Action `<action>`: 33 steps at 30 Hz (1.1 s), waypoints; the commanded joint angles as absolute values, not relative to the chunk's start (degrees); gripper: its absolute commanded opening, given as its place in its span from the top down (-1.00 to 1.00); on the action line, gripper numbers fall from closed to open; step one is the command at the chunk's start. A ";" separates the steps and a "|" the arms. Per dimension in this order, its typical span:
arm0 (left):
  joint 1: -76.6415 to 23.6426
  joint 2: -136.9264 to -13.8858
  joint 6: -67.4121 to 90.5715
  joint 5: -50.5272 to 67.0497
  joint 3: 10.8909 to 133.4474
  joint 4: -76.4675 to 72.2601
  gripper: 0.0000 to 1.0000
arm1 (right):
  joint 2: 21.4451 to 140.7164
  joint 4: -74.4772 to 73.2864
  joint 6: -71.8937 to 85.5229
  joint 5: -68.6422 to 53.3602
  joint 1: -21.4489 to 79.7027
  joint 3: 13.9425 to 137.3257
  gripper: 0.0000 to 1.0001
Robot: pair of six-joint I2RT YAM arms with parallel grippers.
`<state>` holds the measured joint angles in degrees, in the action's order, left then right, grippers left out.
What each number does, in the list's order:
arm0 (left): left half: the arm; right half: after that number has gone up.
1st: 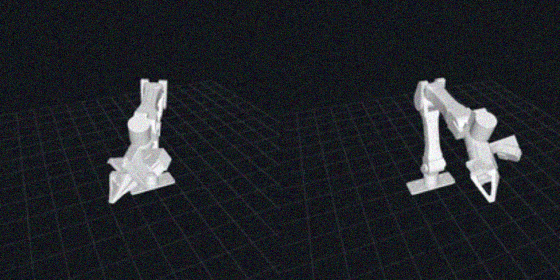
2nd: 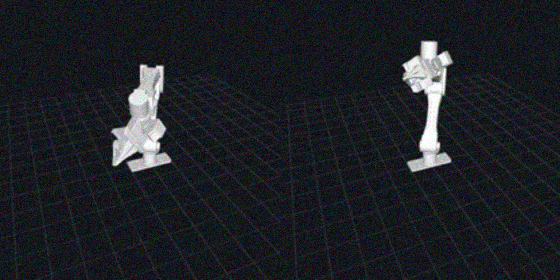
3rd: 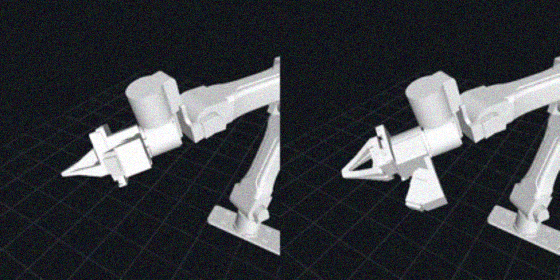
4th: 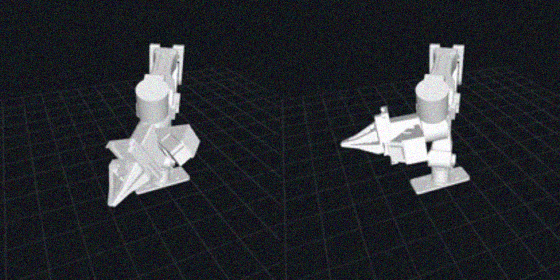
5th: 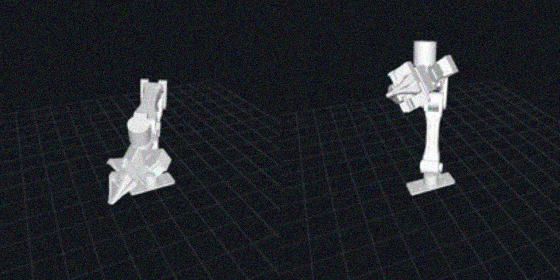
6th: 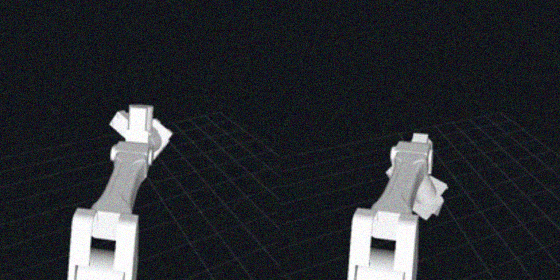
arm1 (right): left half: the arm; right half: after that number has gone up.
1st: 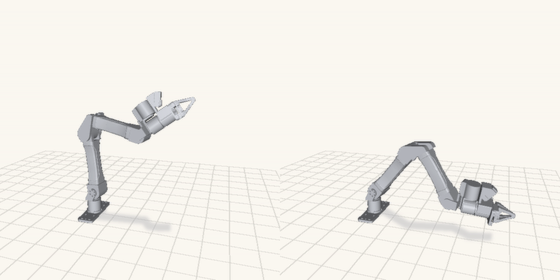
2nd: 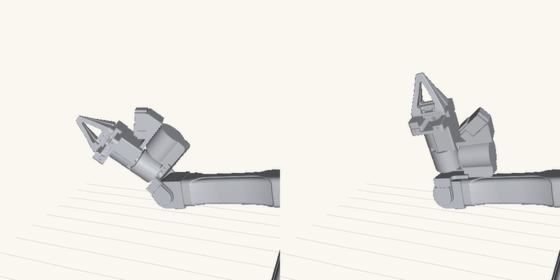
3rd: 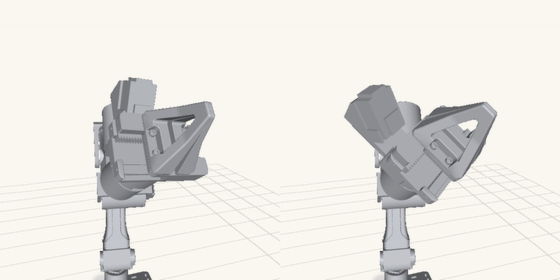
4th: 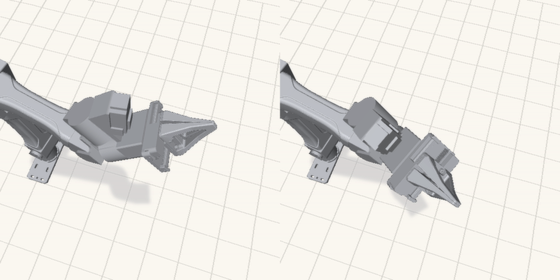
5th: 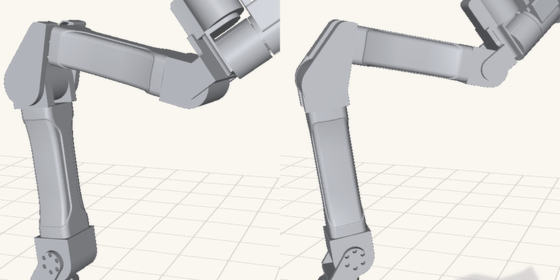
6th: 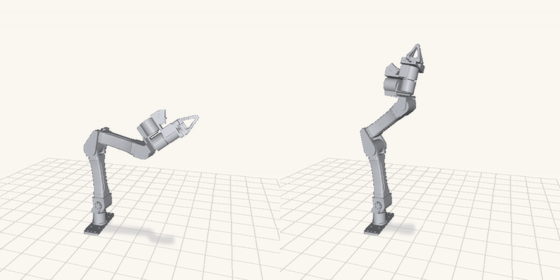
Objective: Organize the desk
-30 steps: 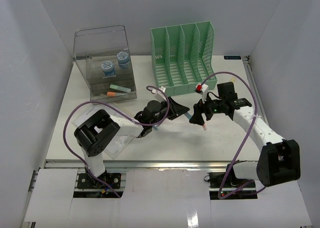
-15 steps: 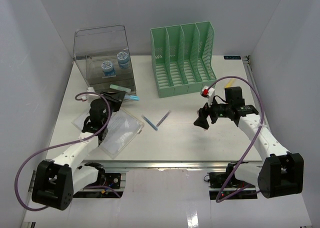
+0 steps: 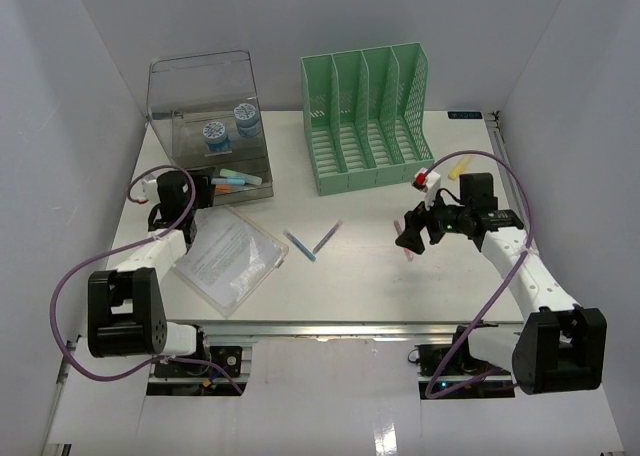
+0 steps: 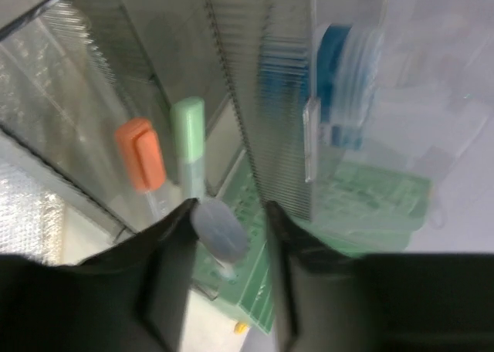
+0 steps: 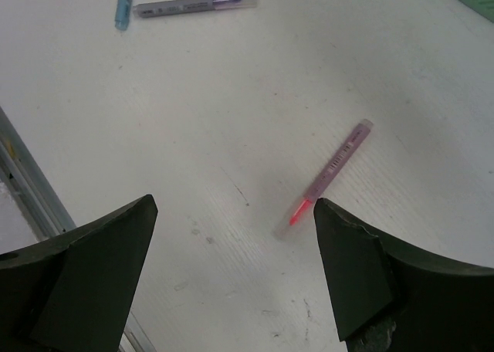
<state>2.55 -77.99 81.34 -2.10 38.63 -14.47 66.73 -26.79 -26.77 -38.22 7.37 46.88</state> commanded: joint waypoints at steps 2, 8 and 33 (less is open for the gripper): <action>3.56 -76.81 81.28 -2.13 42.91 -13.44 -0.53 | 68.57 -24.28 -21.95 -30.20 3.67 54.23 -0.84; 5.31 -74.44 79.20 1.57 41.08 -15.51 -0.72 | 79.40 -23.62 -10.95 -24.41 -2.36 62.58 -0.85; 9.49 -36.15 48.50 43.00 15.87 -16.11 -0.96 | 126.82 -26.99 15.40 6.70 -5.45 109.49 -0.72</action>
